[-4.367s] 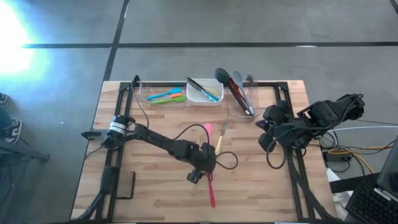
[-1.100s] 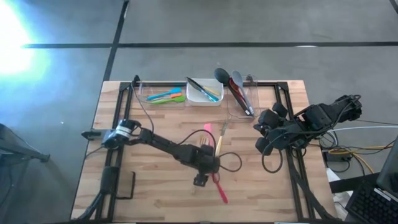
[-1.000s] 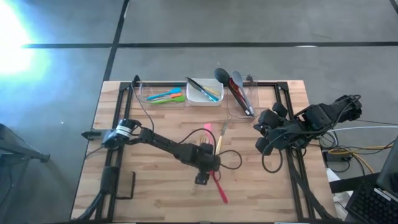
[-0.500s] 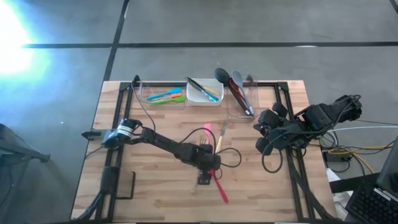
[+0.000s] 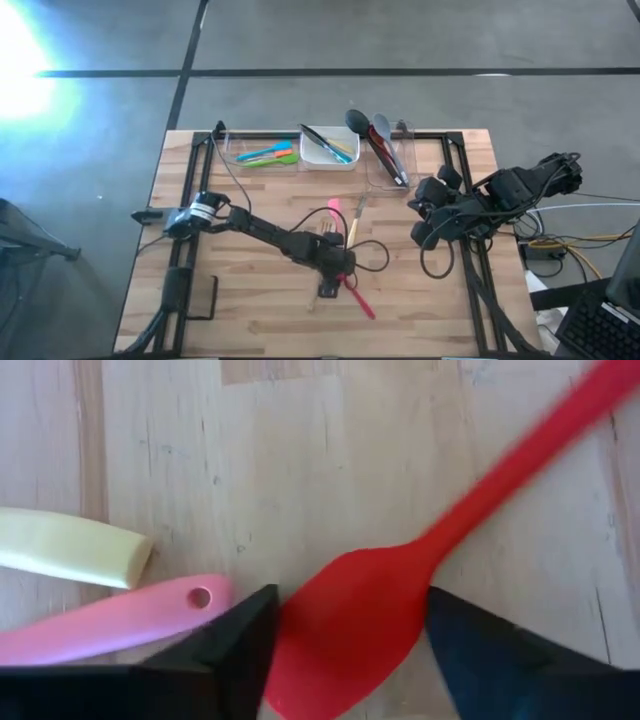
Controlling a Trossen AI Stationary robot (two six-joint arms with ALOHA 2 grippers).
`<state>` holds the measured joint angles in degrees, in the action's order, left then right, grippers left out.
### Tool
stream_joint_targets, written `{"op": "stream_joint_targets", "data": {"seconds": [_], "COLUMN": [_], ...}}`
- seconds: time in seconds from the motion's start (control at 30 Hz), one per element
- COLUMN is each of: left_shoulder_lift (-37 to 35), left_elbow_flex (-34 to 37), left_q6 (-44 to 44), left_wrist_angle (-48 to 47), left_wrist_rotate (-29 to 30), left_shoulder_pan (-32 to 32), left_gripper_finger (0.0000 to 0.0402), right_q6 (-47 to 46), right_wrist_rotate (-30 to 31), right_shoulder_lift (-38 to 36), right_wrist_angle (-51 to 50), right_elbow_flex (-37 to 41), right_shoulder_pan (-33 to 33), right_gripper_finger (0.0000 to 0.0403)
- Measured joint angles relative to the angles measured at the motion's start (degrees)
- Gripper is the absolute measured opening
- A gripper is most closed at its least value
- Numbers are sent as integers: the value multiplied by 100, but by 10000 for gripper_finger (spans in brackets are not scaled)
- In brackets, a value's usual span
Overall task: Pick & Place Kitchen Items
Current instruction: Put the red spatula into the left transparent bin
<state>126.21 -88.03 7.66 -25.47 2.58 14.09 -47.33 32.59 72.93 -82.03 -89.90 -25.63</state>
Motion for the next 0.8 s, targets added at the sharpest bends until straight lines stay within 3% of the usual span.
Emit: {"op": "stream_joint_targets", "data": {"seconds": [0.13, 0.27, 0.33, 0.4, 0.57, 0.8], "left_shoulder_lift": [-2, -28, -63, -95, -100, -108], "left_elbow_flex": [-8, -57, -145, -251, -519, -781], "left_q6": [6, -37, -62, -152, -441, -324], "left_wrist_angle": [63, -59, -247, -607, -951, -1256], "left_wrist_rotate": [-170, -870, -1163, -1409, -1265, -1131], "left_shoulder_pan": [4, -14, -31, -45, -41, 56], "left_gripper_finger": [142, 38, 9, 6, 7, 47], "right_q6": [0, 0, 0, 0, 0, 53], "right_wrist_rotate": [-1, -1, -1, -1, -1, 0], "right_shoulder_lift": [0, 0, 0, 0, 0, 0], "right_wrist_angle": [-3, -1, -1, -1, 5, -1], "right_elbow_flex": [8, 15, 15, 15, 15, 23], "right_shoulder_pan": [0, 0, 0, -2, -2, 0], "right_gripper_finger": [8, 8, 8, 8, 8, 8]}}
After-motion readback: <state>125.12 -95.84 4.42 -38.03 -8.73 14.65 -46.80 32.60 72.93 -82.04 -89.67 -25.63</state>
